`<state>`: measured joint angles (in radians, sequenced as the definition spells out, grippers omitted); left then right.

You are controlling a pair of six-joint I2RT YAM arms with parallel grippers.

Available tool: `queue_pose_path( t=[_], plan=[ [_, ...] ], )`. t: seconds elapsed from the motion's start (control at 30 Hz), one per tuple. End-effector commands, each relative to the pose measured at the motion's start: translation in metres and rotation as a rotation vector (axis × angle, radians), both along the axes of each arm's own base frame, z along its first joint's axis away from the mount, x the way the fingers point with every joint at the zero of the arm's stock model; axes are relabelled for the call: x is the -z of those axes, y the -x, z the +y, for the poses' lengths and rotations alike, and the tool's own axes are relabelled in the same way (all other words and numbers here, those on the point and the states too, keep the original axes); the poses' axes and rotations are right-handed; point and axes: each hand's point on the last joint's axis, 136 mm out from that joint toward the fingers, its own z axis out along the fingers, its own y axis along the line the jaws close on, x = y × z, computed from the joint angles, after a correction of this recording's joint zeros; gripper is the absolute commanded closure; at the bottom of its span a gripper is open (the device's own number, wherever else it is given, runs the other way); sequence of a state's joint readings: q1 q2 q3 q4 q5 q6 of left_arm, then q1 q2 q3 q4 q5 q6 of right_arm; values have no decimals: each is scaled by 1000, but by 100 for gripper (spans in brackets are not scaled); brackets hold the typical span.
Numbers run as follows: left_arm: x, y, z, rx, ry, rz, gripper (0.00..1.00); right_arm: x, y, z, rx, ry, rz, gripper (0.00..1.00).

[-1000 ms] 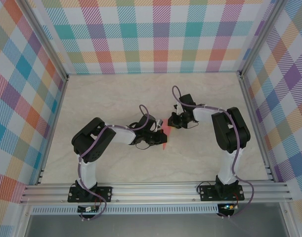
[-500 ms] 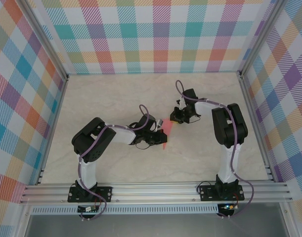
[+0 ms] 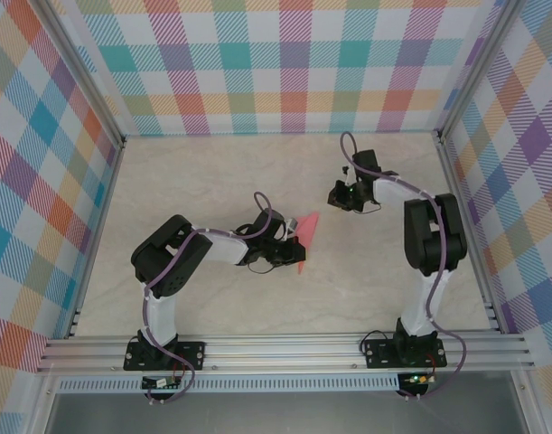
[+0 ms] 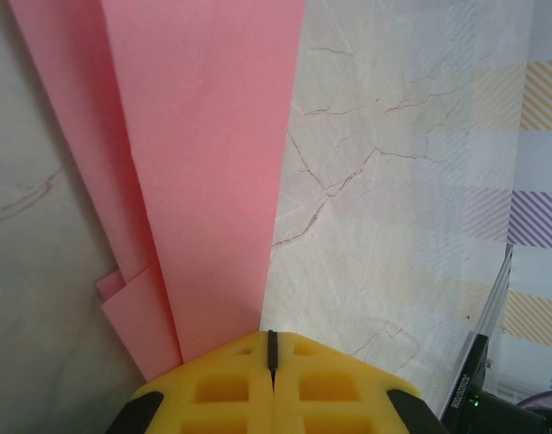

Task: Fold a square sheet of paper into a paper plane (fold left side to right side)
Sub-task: Fold the wing for the fifth time at the center of the table.

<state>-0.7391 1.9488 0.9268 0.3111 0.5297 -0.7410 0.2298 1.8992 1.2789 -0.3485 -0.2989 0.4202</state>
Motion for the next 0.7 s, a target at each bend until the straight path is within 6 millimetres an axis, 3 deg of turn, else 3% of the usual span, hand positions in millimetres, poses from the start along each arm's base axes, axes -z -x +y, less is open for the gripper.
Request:
queue_pose_path(
  t=[0.0,0.1,0.23,0.4,0.67],
  plan=[
    [36,28,19,5,-114,128,100,-27,29,31,-69,-96,-32,87],
    [32,27,16,10,-104,121,100,-12,52,58,-103,-160,27,87],
    [26,26,14,15,-91,113,100,18,61,82,-129,-179,112,87],
    [9,24,12,20,-61,77,100,56,62,78,-97,-111,201,87],
    [-27,38,2,80,0,23,98,76,71,66,-91,-33,255,87]
  ],
)
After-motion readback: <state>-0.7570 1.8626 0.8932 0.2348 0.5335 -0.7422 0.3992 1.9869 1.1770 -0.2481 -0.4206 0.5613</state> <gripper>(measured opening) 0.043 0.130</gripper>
